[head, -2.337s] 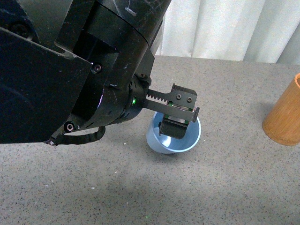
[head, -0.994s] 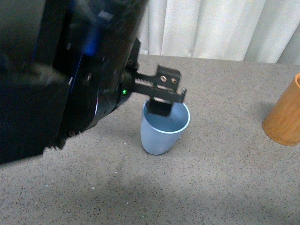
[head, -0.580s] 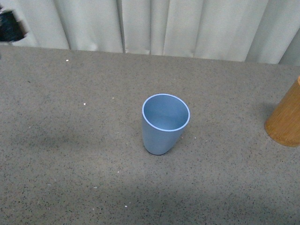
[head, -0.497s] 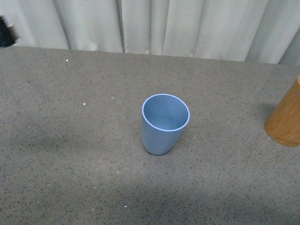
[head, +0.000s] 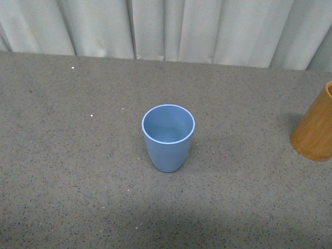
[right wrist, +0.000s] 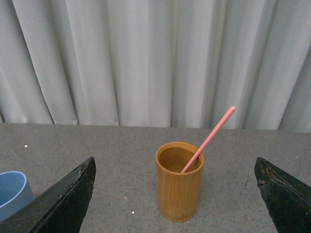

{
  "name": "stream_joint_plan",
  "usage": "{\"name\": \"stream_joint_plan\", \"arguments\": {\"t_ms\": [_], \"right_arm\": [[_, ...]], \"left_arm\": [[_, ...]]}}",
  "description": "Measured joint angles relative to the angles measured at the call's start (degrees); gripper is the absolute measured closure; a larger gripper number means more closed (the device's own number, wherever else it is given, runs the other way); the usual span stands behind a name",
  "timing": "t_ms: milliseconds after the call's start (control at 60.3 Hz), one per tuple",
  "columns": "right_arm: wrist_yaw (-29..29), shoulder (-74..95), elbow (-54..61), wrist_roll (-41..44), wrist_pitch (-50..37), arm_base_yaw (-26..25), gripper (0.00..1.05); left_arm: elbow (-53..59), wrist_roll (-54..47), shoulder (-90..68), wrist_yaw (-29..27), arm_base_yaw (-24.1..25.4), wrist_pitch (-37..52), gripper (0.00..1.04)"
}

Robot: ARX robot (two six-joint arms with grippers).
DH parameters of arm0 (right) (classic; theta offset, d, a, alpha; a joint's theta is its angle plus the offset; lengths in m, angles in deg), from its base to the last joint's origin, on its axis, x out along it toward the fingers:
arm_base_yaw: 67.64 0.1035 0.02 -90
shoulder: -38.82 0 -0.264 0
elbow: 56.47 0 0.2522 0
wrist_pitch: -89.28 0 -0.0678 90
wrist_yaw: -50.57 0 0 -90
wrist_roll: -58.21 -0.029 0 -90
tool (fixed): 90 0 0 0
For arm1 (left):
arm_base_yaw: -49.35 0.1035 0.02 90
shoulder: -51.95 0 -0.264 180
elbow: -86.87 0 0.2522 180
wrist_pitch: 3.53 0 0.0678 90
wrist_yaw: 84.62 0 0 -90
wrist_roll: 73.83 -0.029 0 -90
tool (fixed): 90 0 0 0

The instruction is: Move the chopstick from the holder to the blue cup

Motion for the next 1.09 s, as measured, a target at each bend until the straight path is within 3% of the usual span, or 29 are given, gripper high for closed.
{"name": "stream_joint_plan", "arguments": {"t_ms": [746, 845, 878, 978, 1027, 1094], "right_arm": [[-0.11, 0.0, 0.0, 0.0, 0.0, 0.0, 0.1], [-0.13, 0.0, 0.0, 0.0, 0.0, 0.0, 0.1], [1.97, 0.46, -0.11, -0.5, 0.42, 0.59, 0.1], [33.03, 12.46, -3.41, -13.35, 2.01, 9.14, 0.1], [40.41, 18.08, -3.87, -17.09, -1.31, 8.81, 0.1], [41.07, 24.24, -4.98, -18.78, -6.62, 6.14, 0.1]], "left_arm": [[0.0, 0.0, 1.9, -0.04, 0.0, -0.92, 1.01], [0.0, 0.0, 1.92, -0.07, 0.0, -0.92, 0.82], [0.0, 0.0, 1.92, -0.07, 0.0, -0.92, 0.76], [0.0, -0.02, 1.97, -0.15, 0.0, -0.92, 0.57], [0.0, 0.0, 1.99, 0.0, 0.0, -0.92, 0.48], [0.0, 0.0, 1.99, -0.07, 0.0, -0.92, 0.37]]}}
